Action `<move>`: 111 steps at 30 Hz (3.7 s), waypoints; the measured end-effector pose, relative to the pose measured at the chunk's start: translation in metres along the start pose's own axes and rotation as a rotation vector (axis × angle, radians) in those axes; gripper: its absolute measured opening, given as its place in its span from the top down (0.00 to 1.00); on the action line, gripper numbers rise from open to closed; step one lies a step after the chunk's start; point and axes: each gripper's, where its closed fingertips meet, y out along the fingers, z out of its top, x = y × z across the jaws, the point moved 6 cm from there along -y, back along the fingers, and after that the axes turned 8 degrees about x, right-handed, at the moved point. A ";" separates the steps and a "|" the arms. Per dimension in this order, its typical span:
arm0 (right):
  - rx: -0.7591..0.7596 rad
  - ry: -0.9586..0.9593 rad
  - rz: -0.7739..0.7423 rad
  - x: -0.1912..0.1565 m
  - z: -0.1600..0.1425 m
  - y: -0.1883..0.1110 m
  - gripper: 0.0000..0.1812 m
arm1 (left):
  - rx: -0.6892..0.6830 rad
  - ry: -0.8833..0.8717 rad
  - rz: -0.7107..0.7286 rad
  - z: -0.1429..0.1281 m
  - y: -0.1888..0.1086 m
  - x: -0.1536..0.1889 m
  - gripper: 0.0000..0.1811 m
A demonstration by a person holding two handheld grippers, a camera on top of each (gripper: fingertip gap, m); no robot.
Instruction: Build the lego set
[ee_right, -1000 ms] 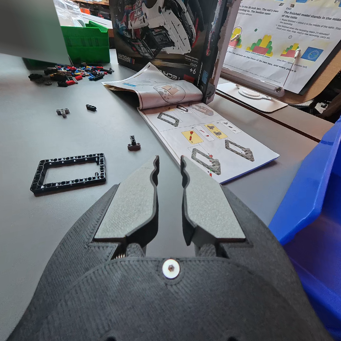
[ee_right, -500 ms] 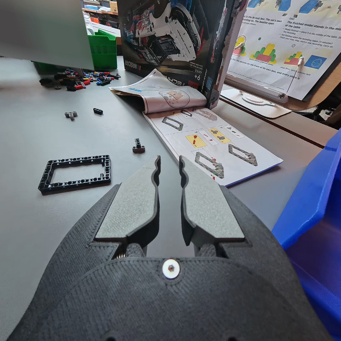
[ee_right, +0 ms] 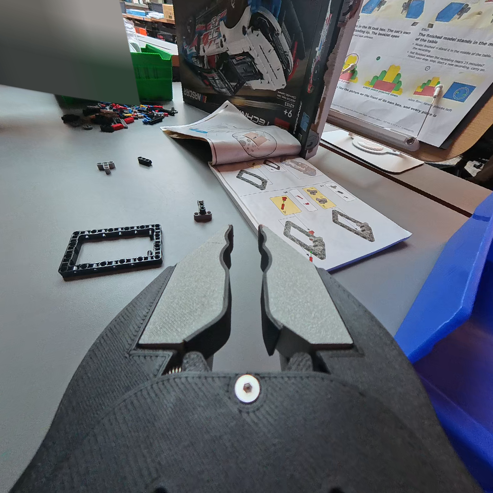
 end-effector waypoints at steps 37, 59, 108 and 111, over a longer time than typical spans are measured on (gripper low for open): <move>0.049 0.006 0.035 -0.005 0.003 -0.003 0.93 | -0.444 0.656 -0.051 -0.003 0.020 0.005 0.96; 0.056 0.005 0.039 -0.005 0.004 -0.003 0.93 | -0.404 0.727 -0.072 -0.002 0.018 0.009 0.98; 0.061 -0.033 0.098 -0.017 0.006 -0.002 0.93 | 0.064 0.969 -0.509 0.102 0.040 0.254 0.99; 0.063 -0.036 0.104 -0.018 0.006 -0.002 0.93 | 0.064 0.996 -0.562 0.101 0.047 0.279 0.98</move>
